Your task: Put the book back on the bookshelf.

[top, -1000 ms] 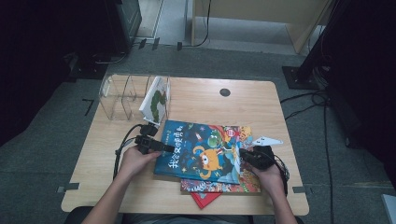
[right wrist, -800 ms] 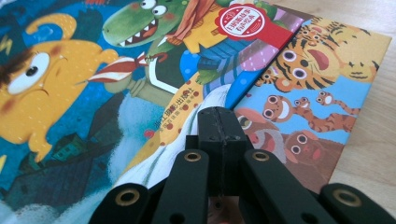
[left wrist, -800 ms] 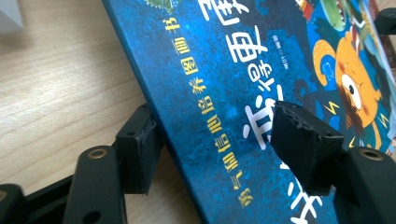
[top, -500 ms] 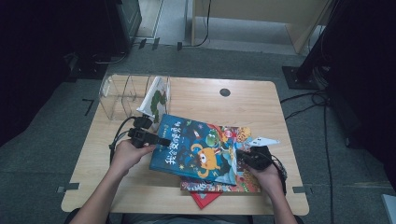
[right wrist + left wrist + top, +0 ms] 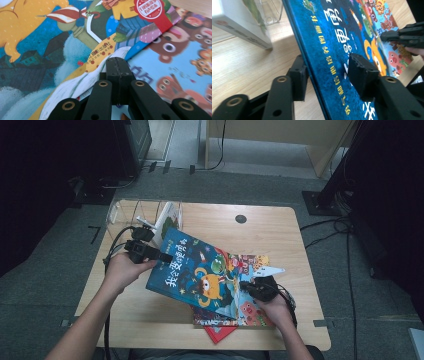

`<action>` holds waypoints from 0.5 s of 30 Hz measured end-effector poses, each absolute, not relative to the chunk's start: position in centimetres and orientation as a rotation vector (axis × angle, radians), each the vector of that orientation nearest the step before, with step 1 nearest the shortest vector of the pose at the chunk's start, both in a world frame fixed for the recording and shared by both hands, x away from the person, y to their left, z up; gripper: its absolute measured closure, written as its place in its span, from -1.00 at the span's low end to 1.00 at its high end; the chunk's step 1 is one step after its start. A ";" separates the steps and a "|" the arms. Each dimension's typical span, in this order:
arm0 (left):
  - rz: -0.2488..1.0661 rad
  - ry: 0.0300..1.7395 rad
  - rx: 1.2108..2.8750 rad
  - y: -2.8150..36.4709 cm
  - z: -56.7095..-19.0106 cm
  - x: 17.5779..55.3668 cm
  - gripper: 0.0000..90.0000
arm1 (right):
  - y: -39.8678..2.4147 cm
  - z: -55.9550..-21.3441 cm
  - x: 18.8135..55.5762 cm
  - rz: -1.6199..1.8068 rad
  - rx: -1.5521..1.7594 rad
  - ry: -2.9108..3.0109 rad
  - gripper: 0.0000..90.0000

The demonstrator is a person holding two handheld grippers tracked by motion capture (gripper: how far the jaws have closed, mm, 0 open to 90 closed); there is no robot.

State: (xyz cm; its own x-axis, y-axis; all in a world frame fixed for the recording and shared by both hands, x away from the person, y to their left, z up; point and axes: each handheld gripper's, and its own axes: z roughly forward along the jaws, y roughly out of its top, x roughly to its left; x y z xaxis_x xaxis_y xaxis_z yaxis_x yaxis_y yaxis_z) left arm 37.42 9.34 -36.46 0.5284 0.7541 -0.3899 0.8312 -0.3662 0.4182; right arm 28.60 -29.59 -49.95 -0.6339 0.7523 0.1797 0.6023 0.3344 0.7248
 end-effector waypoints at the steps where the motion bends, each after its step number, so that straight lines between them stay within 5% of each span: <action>1: -0.181 1.279 2.185 9.5 -36.0 37.5 0.23 | -29.4 -50.0 28.7 1.186 1.237 2.412 1.00; 15: -0.321 1.273 2.232 8.2 -31.6 38.4 0.43 | -26.2 -49.9 29.5 1.236 1.127 2.488 1.00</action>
State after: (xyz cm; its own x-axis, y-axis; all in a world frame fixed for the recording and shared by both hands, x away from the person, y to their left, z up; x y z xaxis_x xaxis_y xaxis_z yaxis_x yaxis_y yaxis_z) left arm 38.35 8.21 -31.57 0.5240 0.7194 -0.4559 0.8496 -0.4037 0.3394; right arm 29.54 -26.21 -49.93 -0.7086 0.6797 0.1893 0.5617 0.3809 0.7345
